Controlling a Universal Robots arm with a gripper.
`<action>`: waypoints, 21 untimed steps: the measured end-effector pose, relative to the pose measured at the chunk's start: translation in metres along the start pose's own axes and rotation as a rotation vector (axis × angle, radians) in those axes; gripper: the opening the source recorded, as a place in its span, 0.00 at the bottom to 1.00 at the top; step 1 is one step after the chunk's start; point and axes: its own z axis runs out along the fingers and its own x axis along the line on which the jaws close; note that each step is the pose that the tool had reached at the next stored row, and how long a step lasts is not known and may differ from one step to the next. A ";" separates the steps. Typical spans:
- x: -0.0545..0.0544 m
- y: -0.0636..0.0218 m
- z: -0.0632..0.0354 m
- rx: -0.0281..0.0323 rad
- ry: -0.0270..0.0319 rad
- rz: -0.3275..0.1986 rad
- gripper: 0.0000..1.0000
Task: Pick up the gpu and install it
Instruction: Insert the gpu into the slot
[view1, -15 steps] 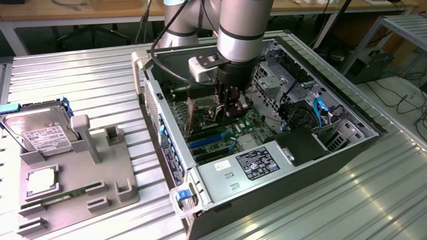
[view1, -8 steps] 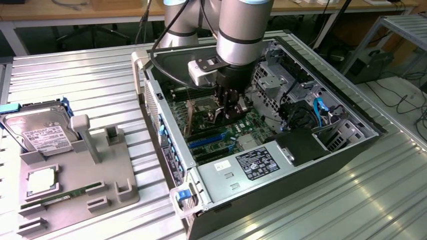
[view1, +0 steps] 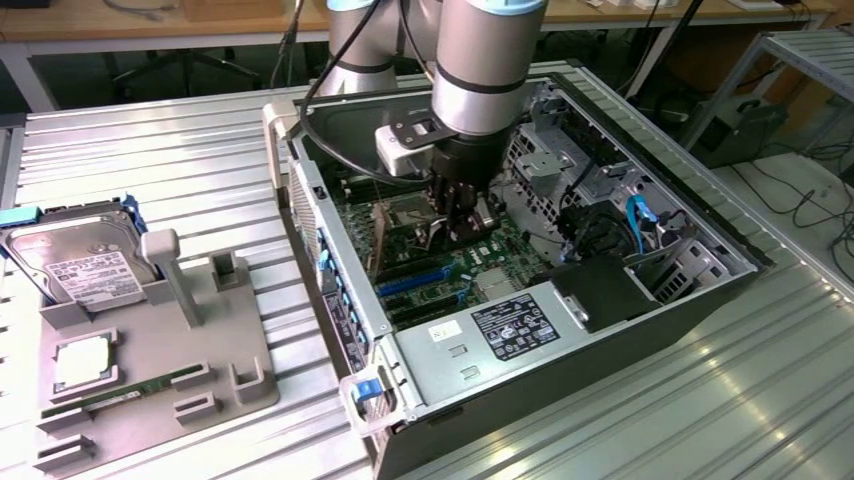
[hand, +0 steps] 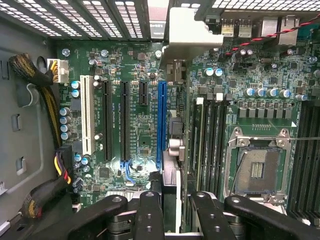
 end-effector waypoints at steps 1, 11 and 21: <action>0.000 0.0001 0.0003 0.0000 -0.0001 0.000 0.27; 0.002 0.0033 0.0075 -0.0001 0.0003 0.004 0.27; 0.006 0.0081 0.0101 0.0001 0.0006 0.011 0.27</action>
